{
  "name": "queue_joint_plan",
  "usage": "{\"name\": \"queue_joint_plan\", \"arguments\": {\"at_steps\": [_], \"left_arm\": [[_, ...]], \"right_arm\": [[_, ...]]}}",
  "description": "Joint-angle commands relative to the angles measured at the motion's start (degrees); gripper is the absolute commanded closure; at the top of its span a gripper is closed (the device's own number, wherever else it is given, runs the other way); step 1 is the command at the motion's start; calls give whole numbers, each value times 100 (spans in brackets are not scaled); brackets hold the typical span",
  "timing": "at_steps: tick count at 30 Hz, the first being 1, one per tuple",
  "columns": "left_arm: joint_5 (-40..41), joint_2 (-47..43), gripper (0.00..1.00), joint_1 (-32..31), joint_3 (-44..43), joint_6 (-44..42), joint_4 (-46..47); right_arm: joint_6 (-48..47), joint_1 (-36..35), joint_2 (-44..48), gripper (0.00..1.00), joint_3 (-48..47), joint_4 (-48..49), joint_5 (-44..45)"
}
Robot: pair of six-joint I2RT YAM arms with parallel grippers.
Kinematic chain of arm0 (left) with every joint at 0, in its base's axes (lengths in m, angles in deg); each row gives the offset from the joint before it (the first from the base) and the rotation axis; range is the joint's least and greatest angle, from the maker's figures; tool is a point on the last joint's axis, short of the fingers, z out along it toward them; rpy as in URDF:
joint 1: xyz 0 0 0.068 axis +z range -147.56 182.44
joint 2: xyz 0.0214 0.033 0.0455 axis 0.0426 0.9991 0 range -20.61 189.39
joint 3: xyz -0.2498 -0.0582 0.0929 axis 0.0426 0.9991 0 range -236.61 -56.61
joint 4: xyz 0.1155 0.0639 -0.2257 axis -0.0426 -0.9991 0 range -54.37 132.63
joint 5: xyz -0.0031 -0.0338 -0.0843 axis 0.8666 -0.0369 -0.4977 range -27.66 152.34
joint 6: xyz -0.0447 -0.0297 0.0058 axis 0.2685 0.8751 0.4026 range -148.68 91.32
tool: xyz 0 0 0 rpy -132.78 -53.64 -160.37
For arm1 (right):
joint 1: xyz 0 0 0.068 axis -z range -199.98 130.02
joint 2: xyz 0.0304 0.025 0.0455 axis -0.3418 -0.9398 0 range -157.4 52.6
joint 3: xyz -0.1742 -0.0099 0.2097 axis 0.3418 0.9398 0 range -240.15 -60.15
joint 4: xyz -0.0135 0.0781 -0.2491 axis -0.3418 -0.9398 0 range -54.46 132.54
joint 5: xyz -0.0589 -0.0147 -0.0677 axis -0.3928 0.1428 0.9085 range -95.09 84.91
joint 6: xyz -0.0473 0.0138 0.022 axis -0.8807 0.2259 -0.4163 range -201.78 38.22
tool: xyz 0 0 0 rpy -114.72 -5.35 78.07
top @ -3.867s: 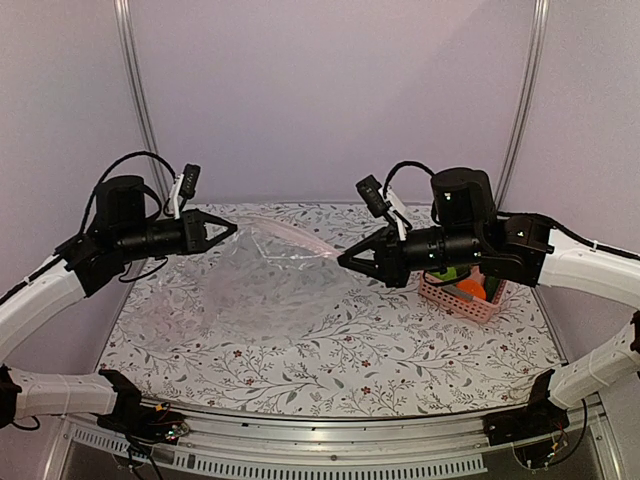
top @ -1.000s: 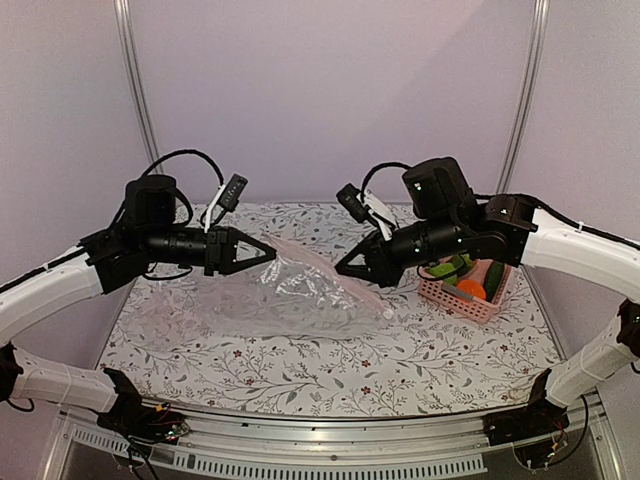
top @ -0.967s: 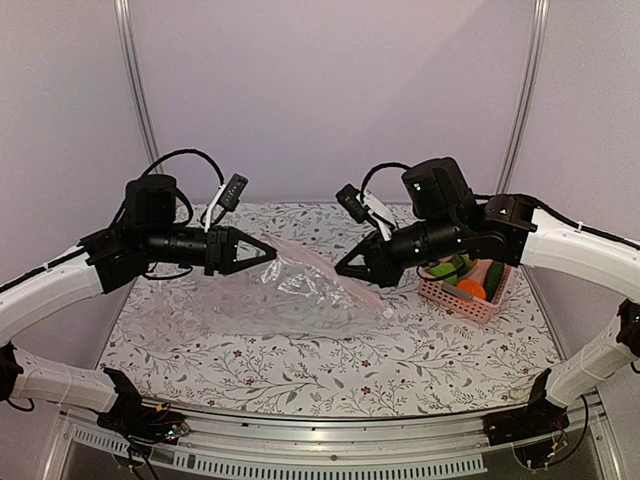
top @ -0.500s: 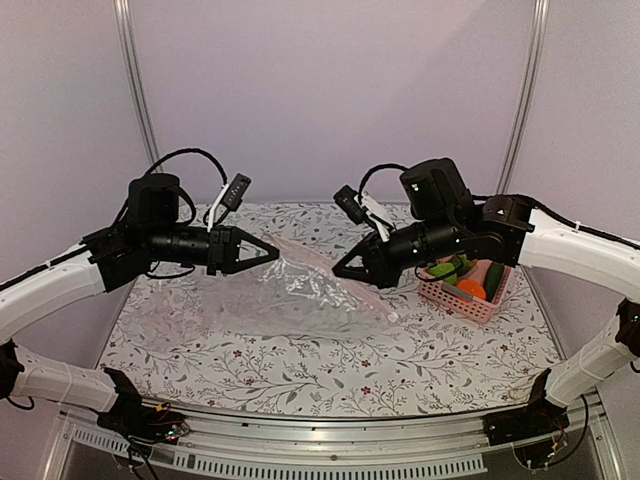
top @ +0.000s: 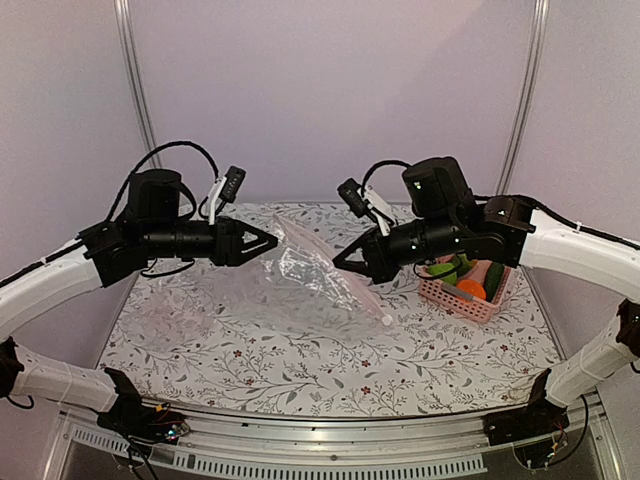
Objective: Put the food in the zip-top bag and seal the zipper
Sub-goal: Pass from the left arm to the right, then open the zipper food storage bag at the center of the board.
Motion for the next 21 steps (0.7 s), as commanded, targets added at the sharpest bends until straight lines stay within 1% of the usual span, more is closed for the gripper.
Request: {"name": "queue_joint_plan", "arguments": {"at_steps": [1,4,7,10,15,18,21], "left_arm": [[1704,-308,43,-68,-196,-103,-445],[2052,-573,37,-89,-264,-28,-420],[2252,-736,35,-143,-348,68,-426],[2267,-742,33,-261,-463,255,-462],[2191,-361,33,-735,-586,649,-251],[2041,-31,33,-1060,-609,913,117],[1878,266,33,-1219,-518,1193,618]], "right_arm": [[335,-16,275,100,55,-46,971],[412,-17,426,100,45,-176,1588],[471,-19,560,100,-1,-330,2226],[494,-19,636,100,-43,-390,2490],[467,-19,672,100,-73,-259,2438],[516,-20,491,100,-67,-160,2294],[716,-15,314,100,85,164,2058]]}}
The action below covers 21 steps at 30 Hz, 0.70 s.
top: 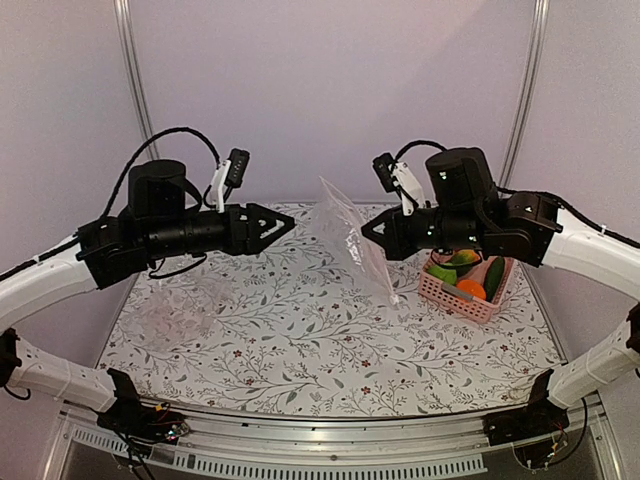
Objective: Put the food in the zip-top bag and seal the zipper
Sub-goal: Open the zipper food storage bag at the center of the board.
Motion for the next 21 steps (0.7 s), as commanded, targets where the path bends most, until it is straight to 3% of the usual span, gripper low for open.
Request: {"name": "queue_joint_plan", "arguments": {"at_steps": [1,10,21], "left_arm": [[-287,431,32,-251,87,547,816],[-750,1088,32,-258,412,1140,1723],[-118,1086,33,-233,998,1605,1803]], "right_arm": [[323,-17,-276,100,144,510,-278],[914,-15,-697,100,489,1397,-1153],[1132,-14,-855,100,602,1709,-1440]]}}
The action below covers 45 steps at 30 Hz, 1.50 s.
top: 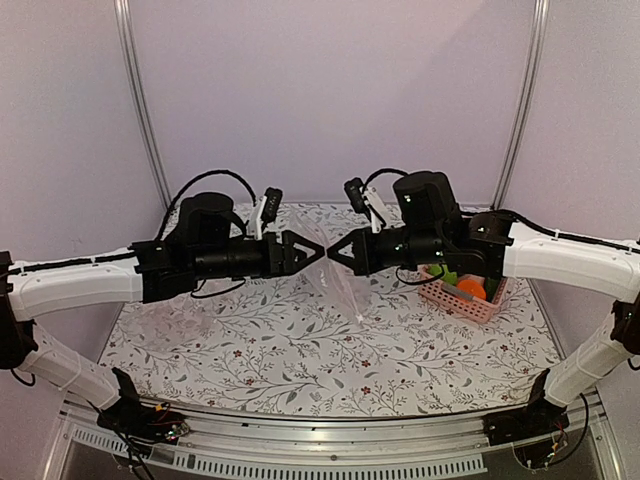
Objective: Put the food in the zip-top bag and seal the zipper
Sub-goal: Open the zipper food storage bag at the center of the board.
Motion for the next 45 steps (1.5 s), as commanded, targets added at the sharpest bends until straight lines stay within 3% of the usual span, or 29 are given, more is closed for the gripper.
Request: {"name": "queue_joint_plan", "arguments": {"at_steps": [1,13,34,37,41,45], "left_arm": [[381,-99,33,-25,231,269,157],[645,-124,32,224,495,725,689],[558,322,32,437,246,914,639],[535,370,35,454,240,935,644],[497,346,49,472,304,954,642],[524,304,57,505,455,958,430]], "right_arm": [[101,-14,-72,100,98,255,-226],[1,-25,-73,100,208,356,-599],[-443,-149,-162,100,152,118,-700],[-570,-176,-195,100,105,-28,-536],[-466,-174,-192,100,82,-238,217],[-317,-172,-175,100,68,-416,748]]}}
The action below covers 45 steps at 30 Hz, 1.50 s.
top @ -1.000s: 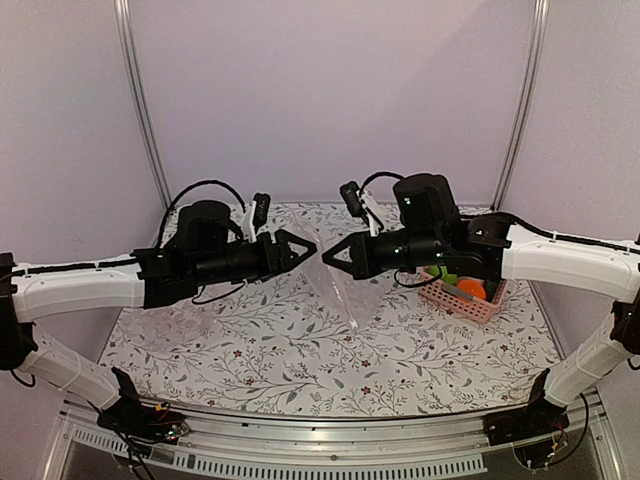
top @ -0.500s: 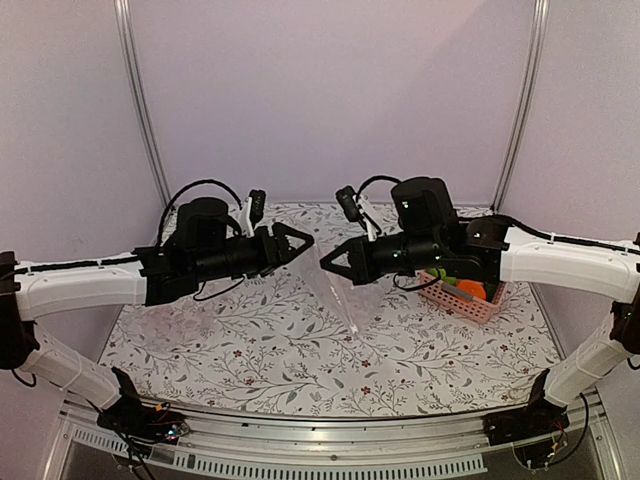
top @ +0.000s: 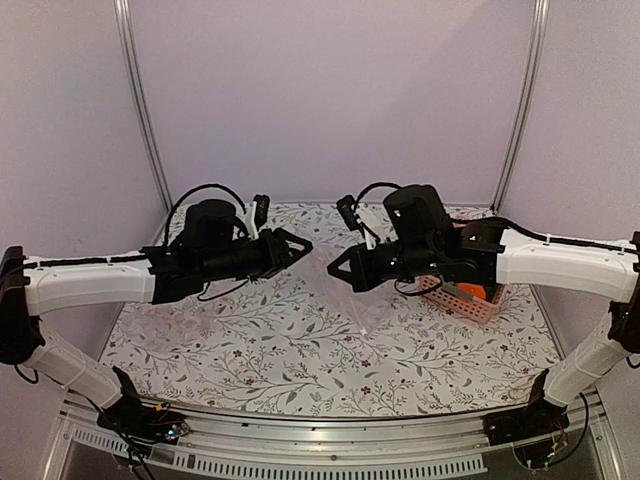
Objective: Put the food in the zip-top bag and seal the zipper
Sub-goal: Open the zipper food storage bag at the center of the board.
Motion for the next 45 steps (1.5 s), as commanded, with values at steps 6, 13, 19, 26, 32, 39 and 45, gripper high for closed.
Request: {"name": "queue_joint_plan", "arguments": {"at_steps": [6,13,19,26,32,39,45], "left_arm": [[-96,-160,63,128,584,111,-319],[-73,-357,64,128,892,147,-279],[-228,-378,56,104,679,76,-60],[-288,-233,29,-71,417,19,44],[-448,103,26,-142,429,174,309],[-537,415,36,-197,355,335,509],[-601,570,55,-248,387,479,627]], "right_arm": [[101,-48,-43,100,-153,-381,1032],[114,-49,-140,100,-217,-374,984],[102,-48,-268,100,-335,-361,874],[138,-48,-381,100,-406,-357,926],[117,-84,-515,100,-488,-359,982],[86,-102,-561,100,-531,-415,1136],[101,-100,-597,100,-582,-539,1431]]}}
